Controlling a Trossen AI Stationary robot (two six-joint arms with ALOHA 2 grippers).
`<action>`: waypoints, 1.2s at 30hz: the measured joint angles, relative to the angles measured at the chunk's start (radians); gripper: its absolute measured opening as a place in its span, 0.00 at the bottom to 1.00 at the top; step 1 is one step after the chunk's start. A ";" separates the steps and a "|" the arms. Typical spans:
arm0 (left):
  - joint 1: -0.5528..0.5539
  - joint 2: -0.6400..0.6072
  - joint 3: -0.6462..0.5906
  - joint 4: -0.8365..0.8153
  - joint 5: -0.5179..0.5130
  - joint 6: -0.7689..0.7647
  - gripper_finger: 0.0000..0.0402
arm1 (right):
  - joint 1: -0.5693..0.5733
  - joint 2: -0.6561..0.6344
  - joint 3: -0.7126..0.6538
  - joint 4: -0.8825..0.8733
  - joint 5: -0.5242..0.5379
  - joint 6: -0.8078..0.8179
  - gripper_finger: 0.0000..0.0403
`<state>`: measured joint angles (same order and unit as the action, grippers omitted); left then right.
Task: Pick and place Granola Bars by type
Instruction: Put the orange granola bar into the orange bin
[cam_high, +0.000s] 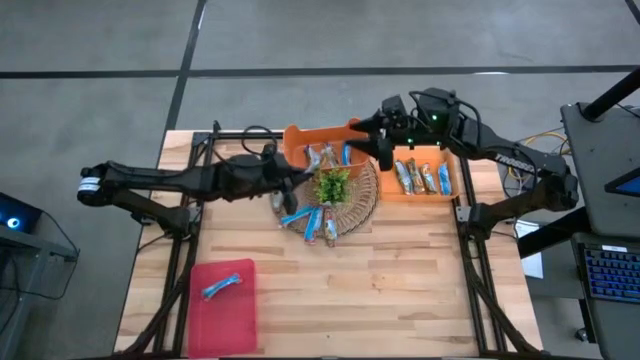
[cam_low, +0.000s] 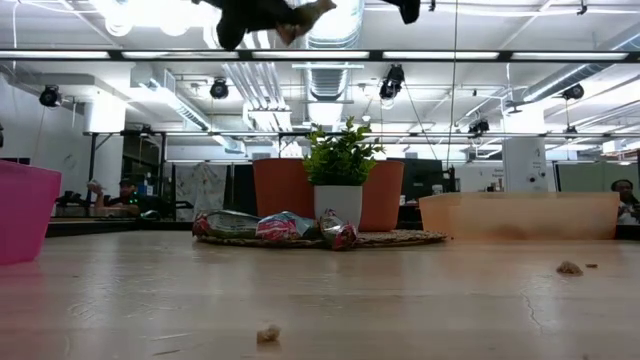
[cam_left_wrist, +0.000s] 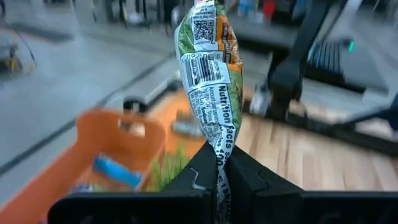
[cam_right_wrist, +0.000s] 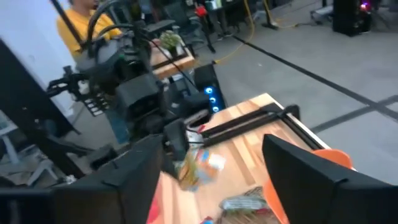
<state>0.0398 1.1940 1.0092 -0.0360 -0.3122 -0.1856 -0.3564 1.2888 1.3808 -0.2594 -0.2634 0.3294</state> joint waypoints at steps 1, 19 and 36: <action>0.003 0.000 0.000 0.041 0.000 0.007 0.00 | 0.007 0.000 0.000 0.002 0.000 0.000 0.69; 0.048 0.047 0.000 0.499 0.067 0.010 0.00 | 0.080 0.009 0.000 0.143 0.110 0.083 0.87; 0.054 0.202 0.109 0.600 0.101 0.000 0.00 | 0.099 0.023 0.000 0.136 0.108 0.090 0.87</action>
<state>0.0937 1.3964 1.1179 0.5644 -0.2109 -0.1852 -0.2573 1.3123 1.3806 -0.1233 -0.1559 0.4193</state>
